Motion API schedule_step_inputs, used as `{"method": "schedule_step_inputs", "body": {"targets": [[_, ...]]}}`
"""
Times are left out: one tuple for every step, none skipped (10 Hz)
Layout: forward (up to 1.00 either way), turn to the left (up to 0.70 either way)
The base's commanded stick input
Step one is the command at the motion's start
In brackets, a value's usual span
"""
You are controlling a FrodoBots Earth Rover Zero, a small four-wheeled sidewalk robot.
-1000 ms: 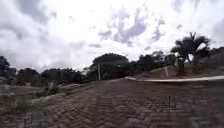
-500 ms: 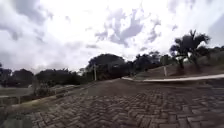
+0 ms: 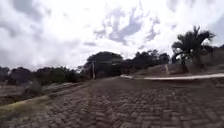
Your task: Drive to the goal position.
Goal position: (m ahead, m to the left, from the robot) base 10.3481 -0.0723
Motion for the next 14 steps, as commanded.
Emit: {"method": "schedule_step_inputs", "body": {"targets": [[0.85, 0.0], [0.85, 0.0], [0.85, 0.0], [0.85, 0.0], [0.85, 0.0], [0.85, 0.0], [0.85, 0.0], [0.85, 0.0], [0.85, 0.0], [0.85, 0.0], [0.85, 0.0], [0.85, 0.0], [0.85, 0.0], [0.85, 0.0]]}}
